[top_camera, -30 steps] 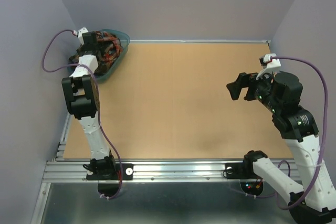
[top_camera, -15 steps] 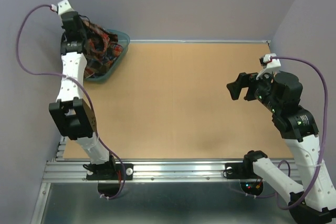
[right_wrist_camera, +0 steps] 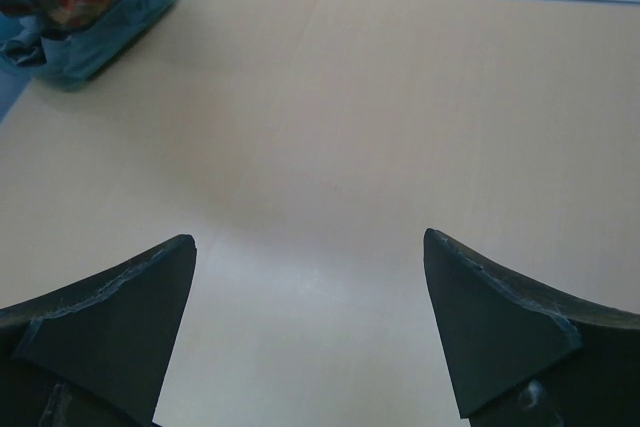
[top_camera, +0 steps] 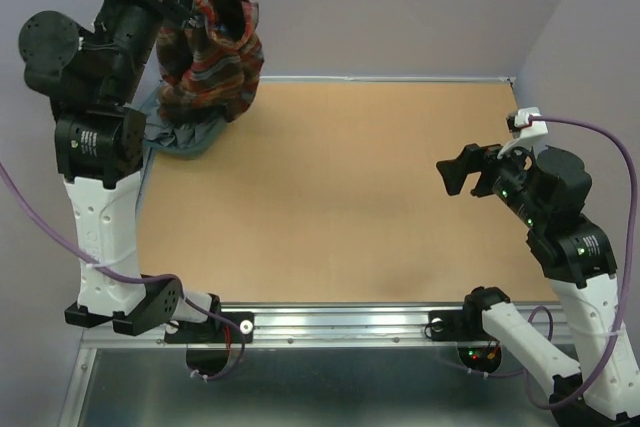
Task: Fold and stack the long sleeve shirts
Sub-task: Move the shirt to the center of the board
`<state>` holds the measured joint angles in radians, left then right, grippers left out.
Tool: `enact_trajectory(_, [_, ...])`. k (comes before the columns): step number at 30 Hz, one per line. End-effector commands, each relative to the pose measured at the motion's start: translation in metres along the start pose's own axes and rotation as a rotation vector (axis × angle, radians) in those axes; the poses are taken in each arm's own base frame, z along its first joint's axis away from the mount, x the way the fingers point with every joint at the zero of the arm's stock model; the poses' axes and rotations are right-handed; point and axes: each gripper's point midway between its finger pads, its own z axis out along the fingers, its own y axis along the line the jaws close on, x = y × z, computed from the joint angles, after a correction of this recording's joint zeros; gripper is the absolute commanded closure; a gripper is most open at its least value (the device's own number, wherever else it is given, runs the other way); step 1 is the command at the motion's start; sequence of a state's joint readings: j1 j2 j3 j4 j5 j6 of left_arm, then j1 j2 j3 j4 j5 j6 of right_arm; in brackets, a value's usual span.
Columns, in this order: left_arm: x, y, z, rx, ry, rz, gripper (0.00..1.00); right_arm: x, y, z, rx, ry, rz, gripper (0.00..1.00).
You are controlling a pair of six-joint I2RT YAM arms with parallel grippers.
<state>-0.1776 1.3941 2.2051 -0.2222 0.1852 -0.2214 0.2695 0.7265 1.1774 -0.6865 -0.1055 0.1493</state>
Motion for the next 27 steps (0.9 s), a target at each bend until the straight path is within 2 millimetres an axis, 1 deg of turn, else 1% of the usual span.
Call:
enact_trajectory(1, [-0.063,-0.083,-0.038,0.35,-0.105,-0.086,1.0,-0.032,0.01,-0.01,-0.032,-0.105,-0.01,0.0])
enact_trajectory(2, [-0.074,-0.101,-0.053,0.437,-0.115,-0.088,1.0,-0.033,0.009,-0.01,-0.03,-0.108,-0.011,0.0])
enact_trajectory(3, [-0.087,-0.113,-0.063,0.488,-0.144,-0.122,1.0,-0.034,0.009,-0.011,-0.026,-0.114,-0.011,0.0])
enact_trajectory(6, [-0.107,-0.138,-0.092,0.613,-0.174,-0.139,1.0,-0.036,0.008,-0.012,-0.023,-0.117,-0.014,0.0])
enact_trajectory(7, [-0.125,-0.149,-0.108,0.666,-0.219,-0.159,1.0,-0.037,0.008,-0.012,-0.021,-0.121,-0.013,0.0])
enact_trajectory(9, [-0.135,-0.161,-0.124,0.741,-0.243,-0.164,1.0,-0.038,0.008,-0.012,-0.02,-0.123,-0.013,0.0])
enact_trajectory(10, [-0.144,-0.165,-0.13,0.767,-0.283,-0.161,1.0,-0.039,0.008,-0.012,-0.02,-0.124,-0.011,0.0])
enact_trajectory(11, [-0.145,-0.166,-0.13,0.771,-0.293,-0.156,1.0,-0.04,0.008,-0.012,-0.019,-0.125,-0.011,0.0])
enact_trajectory(12, [-0.138,-0.169,-0.131,0.799,-0.259,-0.167,1.0,-0.039,0.008,-0.011,-0.017,-0.123,-0.012,0.0])
enact_trajectory(14, [-0.12,-0.158,-0.111,0.754,-0.222,-0.21,1.0,-0.037,0.008,-0.01,-0.017,-0.117,-0.01,0.0])
enact_trajectory(15, [-0.097,-0.15,-0.094,0.735,-0.164,-0.261,1.0,-0.037,0.008,-0.01,-0.019,-0.117,-0.009,0.0])
enact_trajectory(17, [-0.066,-0.144,-0.076,0.739,-0.083,-0.319,1.0,-0.035,0.008,-0.009,-0.02,-0.114,-0.007,0.0])
enact_trajectory(18, [-0.032,-0.136,-0.06,0.726,0.01,-0.375,1.0,-0.034,0.008,-0.008,-0.02,-0.109,-0.01,0.0])
enact_trajectory(20, [0.005,-0.124,-0.047,0.695,0.076,-0.393,1.0,-0.032,0.008,-0.007,-0.024,-0.103,-0.013,0.0])
enact_trajectory(21, [0.043,-0.106,-0.036,0.62,0.126,-0.385,1.0,-0.03,0.008,-0.006,-0.029,-0.096,-0.014,0.0])
enact_trajectory(22, [0.068,-0.085,-0.026,0.507,0.155,-0.391,1.0,-0.028,0.008,-0.005,-0.031,-0.093,-0.017,0.0])
enact_trajectory(23, [0.093,-0.075,-0.026,0.471,0.208,-0.377,1.0,-0.026,0.009,-0.005,-0.036,-0.087,-0.018,0.0])
enact_trajectory(24, [0.115,-0.05,-0.018,0.347,0.22,-0.362,0.91,-0.024,0.01,-0.004,-0.043,-0.081,-0.021,0.0])
enact_trajectory(25, [0.163,-0.016,-0.021,0.22,0.313,-0.33,0.84,-0.019,0.012,-0.001,-0.06,-0.063,-0.022,0.0])
enact_trajectory(26, [0.182,0.015,-0.02,0.079,0.322,-0.297,0.7,-0.016,0.013,0.001,-0.069,-0.054,-0.022,0.0])
enact_trajectory(27, [0.223,0.052,-0.031,-0.058,0.402,-0.273,0.61,-0.011,0.016,0.004,-0.088,-0.035,-0.021,0.0])
